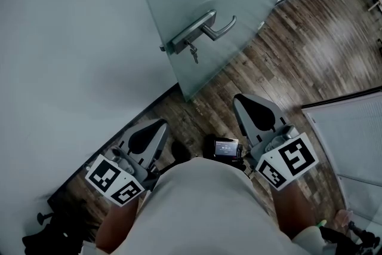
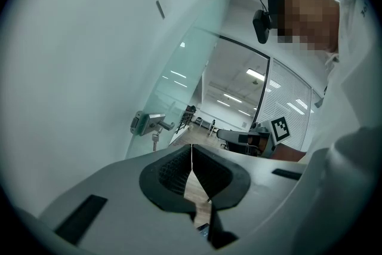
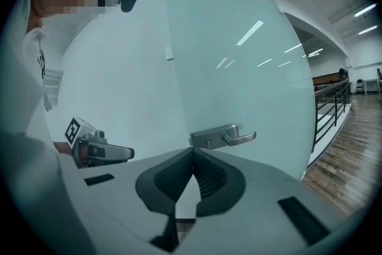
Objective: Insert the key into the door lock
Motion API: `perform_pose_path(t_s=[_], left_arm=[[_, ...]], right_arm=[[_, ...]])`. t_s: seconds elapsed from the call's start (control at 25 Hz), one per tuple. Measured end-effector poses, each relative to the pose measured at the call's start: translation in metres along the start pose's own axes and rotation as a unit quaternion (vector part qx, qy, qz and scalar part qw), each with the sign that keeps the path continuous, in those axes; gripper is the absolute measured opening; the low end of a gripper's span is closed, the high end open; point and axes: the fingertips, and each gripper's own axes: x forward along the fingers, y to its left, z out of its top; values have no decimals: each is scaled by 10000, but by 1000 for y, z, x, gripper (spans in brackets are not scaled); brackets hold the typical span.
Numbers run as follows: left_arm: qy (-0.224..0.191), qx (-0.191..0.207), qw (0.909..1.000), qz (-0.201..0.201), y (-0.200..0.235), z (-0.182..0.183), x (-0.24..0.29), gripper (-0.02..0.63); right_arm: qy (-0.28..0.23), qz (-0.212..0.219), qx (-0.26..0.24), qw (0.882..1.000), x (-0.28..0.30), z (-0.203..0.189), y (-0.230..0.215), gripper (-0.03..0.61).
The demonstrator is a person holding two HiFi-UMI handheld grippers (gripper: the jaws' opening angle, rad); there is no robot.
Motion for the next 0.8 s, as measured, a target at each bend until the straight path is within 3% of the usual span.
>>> perform_pose_path(t_s=[0.8], left_arm=[[63, -72, 9999, -46, 5, 1, 3, 18]], right_arm=[[111, 11, -41, 9999, 12, -1, -1, 12]])
